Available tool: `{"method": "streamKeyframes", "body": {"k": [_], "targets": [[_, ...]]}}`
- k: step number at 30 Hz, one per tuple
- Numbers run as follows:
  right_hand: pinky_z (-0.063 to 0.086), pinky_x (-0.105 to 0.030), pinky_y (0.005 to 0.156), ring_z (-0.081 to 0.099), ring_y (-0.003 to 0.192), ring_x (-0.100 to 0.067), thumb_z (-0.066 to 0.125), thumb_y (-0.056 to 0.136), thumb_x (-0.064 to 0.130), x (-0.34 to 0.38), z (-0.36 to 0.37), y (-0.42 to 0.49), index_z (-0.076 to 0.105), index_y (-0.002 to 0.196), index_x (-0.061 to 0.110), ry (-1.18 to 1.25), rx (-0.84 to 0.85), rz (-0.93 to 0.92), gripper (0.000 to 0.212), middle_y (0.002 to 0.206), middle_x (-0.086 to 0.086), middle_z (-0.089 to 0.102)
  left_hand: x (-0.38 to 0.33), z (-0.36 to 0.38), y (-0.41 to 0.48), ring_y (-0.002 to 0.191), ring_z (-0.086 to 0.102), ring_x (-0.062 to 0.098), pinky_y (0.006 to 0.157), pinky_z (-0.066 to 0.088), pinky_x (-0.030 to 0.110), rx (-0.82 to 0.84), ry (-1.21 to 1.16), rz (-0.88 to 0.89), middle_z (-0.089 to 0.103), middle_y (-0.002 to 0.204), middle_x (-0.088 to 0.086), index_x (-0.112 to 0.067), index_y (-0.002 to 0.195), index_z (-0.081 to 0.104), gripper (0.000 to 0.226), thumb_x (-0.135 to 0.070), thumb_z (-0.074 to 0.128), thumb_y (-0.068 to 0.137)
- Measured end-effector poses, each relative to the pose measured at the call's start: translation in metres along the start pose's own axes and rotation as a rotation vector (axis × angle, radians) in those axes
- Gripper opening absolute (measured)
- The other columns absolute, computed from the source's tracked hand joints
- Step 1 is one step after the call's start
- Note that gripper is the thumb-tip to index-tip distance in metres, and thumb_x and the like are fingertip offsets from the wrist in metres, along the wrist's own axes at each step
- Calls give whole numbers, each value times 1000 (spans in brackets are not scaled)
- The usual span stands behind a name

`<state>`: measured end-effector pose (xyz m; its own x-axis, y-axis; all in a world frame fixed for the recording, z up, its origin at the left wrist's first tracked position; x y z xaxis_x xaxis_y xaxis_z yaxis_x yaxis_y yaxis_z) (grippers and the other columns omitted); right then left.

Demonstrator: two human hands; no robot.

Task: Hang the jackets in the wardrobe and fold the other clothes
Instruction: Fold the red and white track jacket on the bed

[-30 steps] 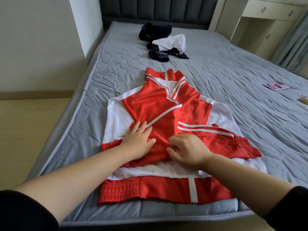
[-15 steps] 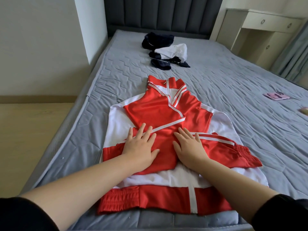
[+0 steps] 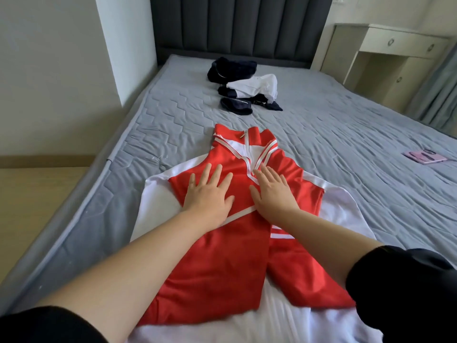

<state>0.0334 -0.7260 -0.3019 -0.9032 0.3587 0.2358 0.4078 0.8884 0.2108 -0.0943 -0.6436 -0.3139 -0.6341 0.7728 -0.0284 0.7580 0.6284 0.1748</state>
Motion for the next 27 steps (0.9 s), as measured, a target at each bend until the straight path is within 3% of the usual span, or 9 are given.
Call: {"method": "streamKeyframes", "body": {"k": [4,6,8,10,13,16,19,22,27], "targets": [[25,-43,111,40,130,-27,31,98,41,-16,18,17,45,133,12,32,287,180,47,139,-11,46,20,22,21,146,-6,22,115,1,50,156,-27,-77,-1,159,-3,-32,150,7,59,-55,19,97],[25,-43,112,35,134,-26,30,98,42,-24,25,13,42,135,11,5,335,209,49,143,-10,41,37,33,20,146,4,20,115,5,46,257,-22,-185,6,159,-1,-30,150,10,61,-58,15,96],[22,-41,114,28,139,-23,31,98,43,-30,32,6,38,138,12,-22,305,180,51,147,-7,36,44,32,20,139,26,23,111,21,43,176,35,-224,31,152,5,-25,146,28,60,-56,18,96],[30,-38,107,37,132,-24,33,96,43,-33,34,6,47,127,11,-2,260,183,46,139,-8,46,43,16,31,116,50,28,91,41,40,-37,24,-208,59,123,9,-19,124,53,48,-47,26,98],[38,-34,77,55,102,-30,33,94,50,-34,27,27,51,87,14,69,214,292,41,107,-11,63,48,-2,62,108,52,32,87,43,41,-190,-196,-189,60,117,11,-15,123,56,33,-24,39,96],[39,-31,67,59,82,-26,30,91,61,-35,22,52,48,65,15,39,265,319,55,79,-5,60,44,-7,92,114,45,28,93,39,40,-192,-191,-122,51,128,6,-18,134,48,40,-15,42,95],[46,-33,84,60,100,-27,30,89,65,-42,31,70,64,95,11,80,456,317,64,105,-10,62,35,-2,117,119,45,29,95,39,40,-122,-213,-191,47,130,9,-16,136,44,40,-26,43,98],[38,-36,104,50,120,-29,35,88,67,-50,37,76,57,126,14,197,576,360,69,132,-11,52,42,4,137,121,49,33,95,40,41,-26,-376,-474,50,132,12,-11,130,44,44,-39,46,96],[51,-35,91,65,91,-20,65,77,56,-67,46,74,69,99,3,551,526,463,57,106,-13,68,56,15,156,117,51,32,93,43,41,-23,-403,-547,59,124,10,-13,115,60,42,-46,54,91]]}}
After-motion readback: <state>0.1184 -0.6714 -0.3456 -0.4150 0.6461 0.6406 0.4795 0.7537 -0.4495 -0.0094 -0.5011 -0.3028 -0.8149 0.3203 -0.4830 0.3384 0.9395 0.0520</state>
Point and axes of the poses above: each hand's wrist, its own y-axis towards the middle knuckle, its own z-axis out of the palm, x = y × z, the point moved 4 cm from there along y, towards the middle knuckle
